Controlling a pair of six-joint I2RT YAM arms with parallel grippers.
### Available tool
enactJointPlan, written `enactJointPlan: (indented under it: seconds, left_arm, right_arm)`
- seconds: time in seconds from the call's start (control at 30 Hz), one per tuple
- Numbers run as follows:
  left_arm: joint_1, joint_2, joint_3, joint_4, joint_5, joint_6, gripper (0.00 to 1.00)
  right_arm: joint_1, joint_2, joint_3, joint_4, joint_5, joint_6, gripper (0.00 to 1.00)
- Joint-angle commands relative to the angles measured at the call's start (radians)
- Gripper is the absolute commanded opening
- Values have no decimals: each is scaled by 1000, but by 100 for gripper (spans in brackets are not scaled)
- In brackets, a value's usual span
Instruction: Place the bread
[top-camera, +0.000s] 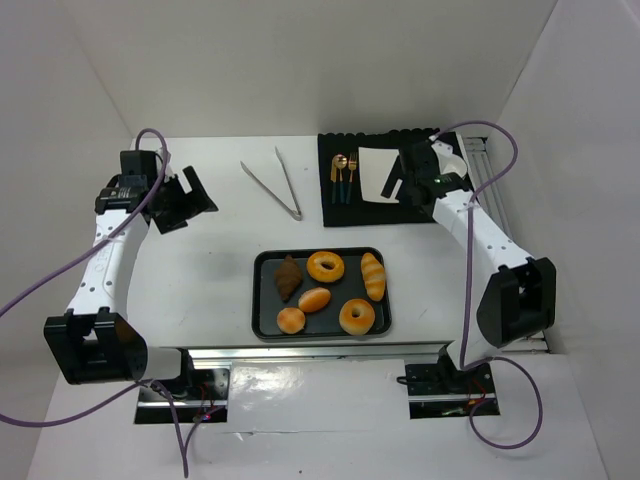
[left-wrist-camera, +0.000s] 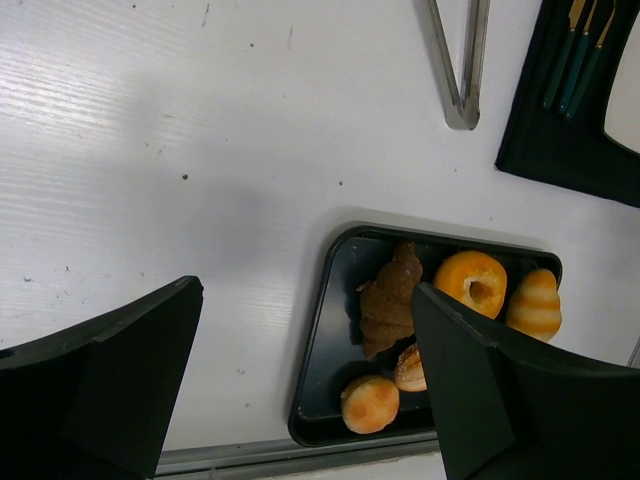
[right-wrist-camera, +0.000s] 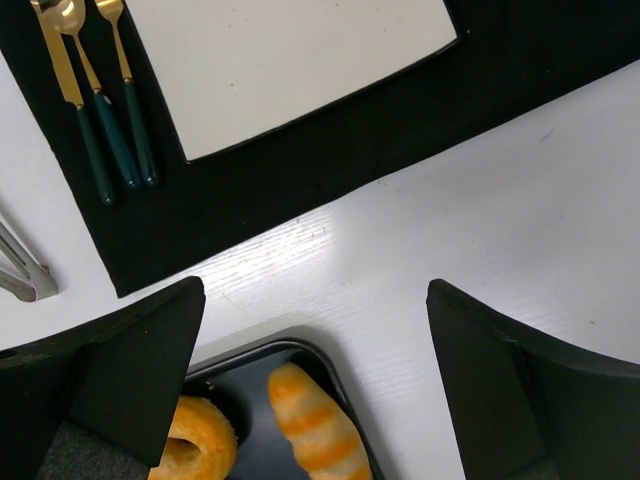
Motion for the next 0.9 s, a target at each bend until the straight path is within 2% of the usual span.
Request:
enactJointPlan:
  seconds: [0.0,0.1,0.23,0.27,0.33,0.37,0.43,0.57,0.63,0.67,0.87]
  left_arm:
    - [6,-1,46,-2,-11,25,99]
    - [6,-1,55,-2,-1,25,99]
    - [6,8,55,-2,-1,25,99]
    - [6,8,55,-2,-1,25,99]
    - [6,8,55,-2,-1,25,99]
    - [6,8,55,-2,-1,25,99]
    - [6,8,55,-2,15,25,99]
    - [6,8,55,7,48,16,99]
    - [6,18,55,7,48,7,99]
    - [6,18,55,7,48,7,99]
    - [6,61,79,7,18,16,99]
  right_arm:
    - [-8,-11,-22,65,1,-13,99]
    - [-8,-11,-12,75,-23,-22,99]
    - [55,58,67,66,1,-53,99]
    - [74,75,105,65,15,-93,99]
    - [135,126,140,96,-35,-159,99]
    - [153,147,172,130,-108,-239,99]
    - [211,202,214,141,-130,-289,99]
    - [255,398,353,151,-216,-439,99]
    - [279,476,457,174,-315,-530,99]
    - [293,498,458,187,-354,-564,99]
    - [325,686,583,273,-350,-708,99]
